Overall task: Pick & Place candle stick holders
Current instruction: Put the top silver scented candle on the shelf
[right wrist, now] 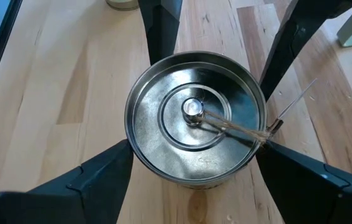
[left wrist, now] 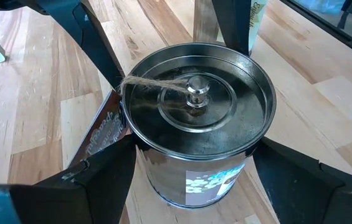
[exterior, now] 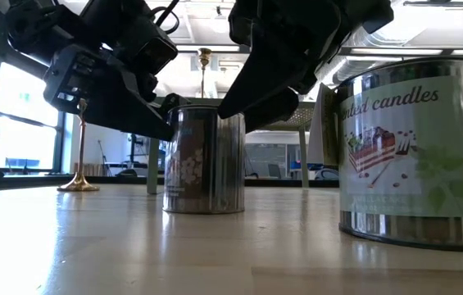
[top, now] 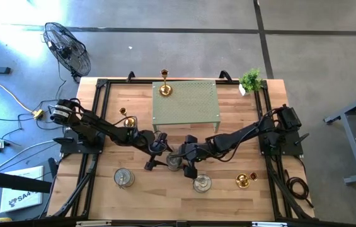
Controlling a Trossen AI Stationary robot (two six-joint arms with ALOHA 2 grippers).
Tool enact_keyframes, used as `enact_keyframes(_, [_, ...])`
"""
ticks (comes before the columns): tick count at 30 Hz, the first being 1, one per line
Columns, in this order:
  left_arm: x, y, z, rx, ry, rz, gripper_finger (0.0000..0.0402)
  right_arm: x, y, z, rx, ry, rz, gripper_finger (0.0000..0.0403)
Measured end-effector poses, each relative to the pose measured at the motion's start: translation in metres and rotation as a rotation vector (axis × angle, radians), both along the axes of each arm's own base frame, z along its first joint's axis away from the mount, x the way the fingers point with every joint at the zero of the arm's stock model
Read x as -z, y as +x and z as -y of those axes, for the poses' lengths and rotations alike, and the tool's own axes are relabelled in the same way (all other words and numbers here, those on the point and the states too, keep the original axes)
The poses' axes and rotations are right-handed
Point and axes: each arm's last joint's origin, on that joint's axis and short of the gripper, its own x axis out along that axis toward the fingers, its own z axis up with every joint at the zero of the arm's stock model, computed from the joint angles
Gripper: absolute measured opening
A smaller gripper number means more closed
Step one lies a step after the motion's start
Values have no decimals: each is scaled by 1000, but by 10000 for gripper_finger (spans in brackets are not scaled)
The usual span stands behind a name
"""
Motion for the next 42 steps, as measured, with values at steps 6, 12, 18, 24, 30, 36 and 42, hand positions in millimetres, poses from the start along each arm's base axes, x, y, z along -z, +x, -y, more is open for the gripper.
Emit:
enact_keyframes(6, [0, 0, 0, -5, 2, 2, 305, 0, 1, 2, 22, -2, 4, 323])
enact_keyframes(12, [0, 0, 0, -6, 1, 0, 305, 0, 1, 2, 45, 19, 2, 323])
enact_keyframes(18, [0, 0, 0, -8, -1, 0, 305, 0, 1, 3, 44, 36, -1, 323])
enact_keyframes(24, [0, 0, 0, -9, -2, 0, 305, 0, 1, 3, 41, 35, 0, 324])
enact_keyframes(30, [0, 0, 0, -1, -2, -6, 305, 11, 7, 5, 35, 80, -9, 324])
enact_keyframes(36, [0, 0, 0, 7, -7, -7, 305, 13, 9, 6, 18, 95, -5, 325])
enact_keyframes(42, [0, 0, 0, 7, -8, -7, 305, 13, 9, 7, 18, 87, -1, 325])
